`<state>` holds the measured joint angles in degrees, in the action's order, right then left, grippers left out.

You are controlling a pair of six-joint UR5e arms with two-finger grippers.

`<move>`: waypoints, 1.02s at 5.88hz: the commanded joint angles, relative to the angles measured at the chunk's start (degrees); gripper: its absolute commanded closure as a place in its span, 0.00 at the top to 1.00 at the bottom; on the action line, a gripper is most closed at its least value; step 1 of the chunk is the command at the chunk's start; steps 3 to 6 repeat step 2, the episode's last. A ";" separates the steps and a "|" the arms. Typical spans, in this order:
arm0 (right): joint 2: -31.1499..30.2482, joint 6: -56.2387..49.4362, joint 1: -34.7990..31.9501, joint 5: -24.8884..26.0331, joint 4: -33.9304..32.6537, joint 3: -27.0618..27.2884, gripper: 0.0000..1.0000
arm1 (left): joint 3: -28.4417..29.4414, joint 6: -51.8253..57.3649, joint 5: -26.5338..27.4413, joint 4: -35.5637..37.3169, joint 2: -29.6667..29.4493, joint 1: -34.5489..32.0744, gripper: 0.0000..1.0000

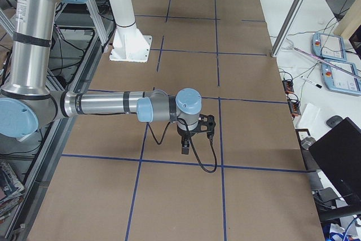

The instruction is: Transfer and stack yellow cup on green cup

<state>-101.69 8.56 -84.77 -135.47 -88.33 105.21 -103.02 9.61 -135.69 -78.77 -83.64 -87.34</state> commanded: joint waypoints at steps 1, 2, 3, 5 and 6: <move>0.00 0.06 0.05 -0.06 0.00 0.00 1.00 | -1.04 0.15 0.08 0.02 -0.82 -0.02 1.00; 0.00 -0.03 0.05 -0.06 0.00 0.00 1.00 | -1.30 0.06 0.08 0.10 -0.82 -0.11 1.00; 0.00 -0.03 0.05 -0.06 0.00 0.00 1.00 | -1.30 0.06 0.08 0.10 -0.82 -0.11 1.00; 0.00 -0.03 0.05 -0.06 0.00 0.00 1.00 | -1.30 0.06 0.08 0.10 -0.82 -0.11 1.00; 0.00 -0.03 0.05 -0.06 0.00 0.00 1.00 | -1.30 0.06 0.08 0.10 -0.82 -0.11 1.00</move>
